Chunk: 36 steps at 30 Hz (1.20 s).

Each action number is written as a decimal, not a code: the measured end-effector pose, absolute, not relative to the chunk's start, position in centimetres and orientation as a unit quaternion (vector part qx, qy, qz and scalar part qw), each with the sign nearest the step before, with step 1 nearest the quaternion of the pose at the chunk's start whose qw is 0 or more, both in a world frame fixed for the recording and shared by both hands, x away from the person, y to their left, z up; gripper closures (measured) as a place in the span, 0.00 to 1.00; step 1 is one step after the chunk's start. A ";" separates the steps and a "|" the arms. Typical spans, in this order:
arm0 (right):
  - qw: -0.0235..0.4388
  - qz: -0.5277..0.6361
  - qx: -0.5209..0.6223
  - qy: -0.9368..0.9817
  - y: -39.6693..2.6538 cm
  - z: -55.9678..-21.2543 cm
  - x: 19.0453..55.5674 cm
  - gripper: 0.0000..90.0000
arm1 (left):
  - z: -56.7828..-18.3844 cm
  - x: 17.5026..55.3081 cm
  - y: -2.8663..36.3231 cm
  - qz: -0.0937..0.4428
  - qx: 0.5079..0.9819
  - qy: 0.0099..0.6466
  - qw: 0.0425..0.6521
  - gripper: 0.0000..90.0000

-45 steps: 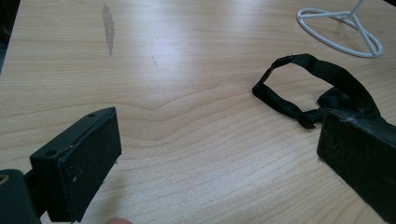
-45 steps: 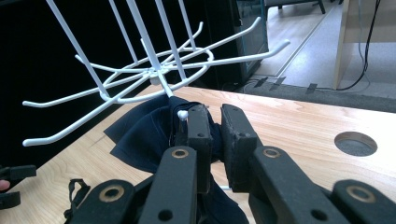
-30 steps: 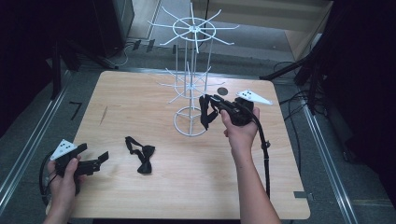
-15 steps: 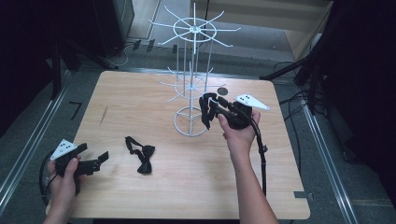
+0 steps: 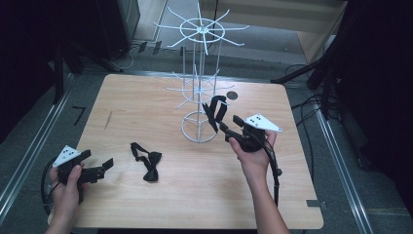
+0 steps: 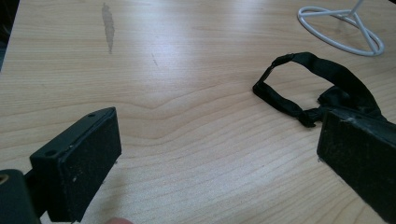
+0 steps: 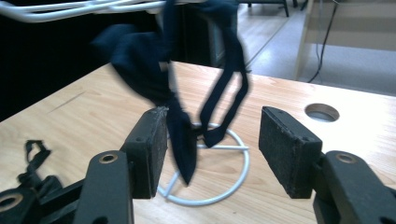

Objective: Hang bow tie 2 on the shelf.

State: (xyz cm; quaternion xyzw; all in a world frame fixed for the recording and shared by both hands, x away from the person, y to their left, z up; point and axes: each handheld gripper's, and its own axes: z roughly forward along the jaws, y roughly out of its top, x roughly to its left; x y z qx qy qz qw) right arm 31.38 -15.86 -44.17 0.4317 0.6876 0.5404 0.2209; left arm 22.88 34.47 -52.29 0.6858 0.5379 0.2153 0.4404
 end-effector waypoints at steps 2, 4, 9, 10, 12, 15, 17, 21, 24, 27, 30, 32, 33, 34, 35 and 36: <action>0.219 0.542 0.426 0.691 -15.4 -44.1 30.9 0.48 | -52.3 22.9 34.5 0.217 0.685 0.538 0.441 0.00; 0.215 0.544 0.425 0.691 -15.1 -44.2 30.6 0.48 | -52.3 22.9 34.5 0.216 0.683 0.539 0.442 0.00; 0.206 0.543 0.414 0.702 -14.0 -44.3 29.9 0.50 | -52.3 22.9 34.5 0.215 0.686 0.539 0.439 0.00; 0.202 0.542 0.412 0.704 -13.7 -44.3 29.7 0.50 | -52.3 22.9 34.5 0.215 0.686 0.538 0.439 0.00; 0.199 0.542 0.406 0.708 -13.0 -44.5 29.4 0.51 | -52.3 22.9 34.5 0.217 0.684 0.539 0.441 0.00; 0.191 0.539 0.401 0.715 -12.1 -44.9 29.1 0.51 | -52.3 22.9 34.5 0.216 0.684 0.538 0.442 0.00; 0.185 0.539 0.395 0.721 -11.4 -45.1 28.8 0.52 | -52.3 22.9 34.5 0.216 0.685 0.538 0.441 0.00; 0.174 0.536 0.387 0.730 -10.0 -45.7 28.4 0.53 | -52.3 22.9 34.5 0.214 0.685 0.539 0.441 0.00; 0.166 0.533 0.384 0.735 -9.1 -46.1 28.3 0.53 | -52.3 22.9 34.5 0.215 0.685 0.539 0.441 0.00; 0.158 0.532 0.385 0.737 -8.4 -46.6 28.1 0.53 | -52.3 22.9 34.4 0.215 0.686 0.538 0.440 0.00; 0.154 0.529 0.382 0.742 -7.5 -47.1 28.0 0.53 | -52.3 22.9 34.5 0.216 0.686 0.537 0.441 0.00; 0.152 0.527 0.380 0.745 -6.9 -47.3 27.9 0.54 | -52.3 22.9 34.5 0.217 0.685 0.537 0.442 0.00; 0.151 0.527 0.379 0.746 -6.6 -47.4 27.9 0.54 | -52.3 22.9 34.5 0.217 0.685 0.537 0.443 0.00; 0.149 0.526 0.378 0.747 -6.4 -47.5 27.8 0.54 | -52.3 22.9 34.5 0.217 0.685 0.537 0.443 0.00; 0.147 0.526 0.377 0.748 -6.0 -47.7 27.8 0.54 | -52.3 22.9 34.5 0.217 0.685 0.537 0.443 0.00; 0.145 0.526 0.376 0.749 -5.8 -47.8 27.8 0.54 | -52.3 22.9 34.5 0.216 0.685 0.537 0.443 0.00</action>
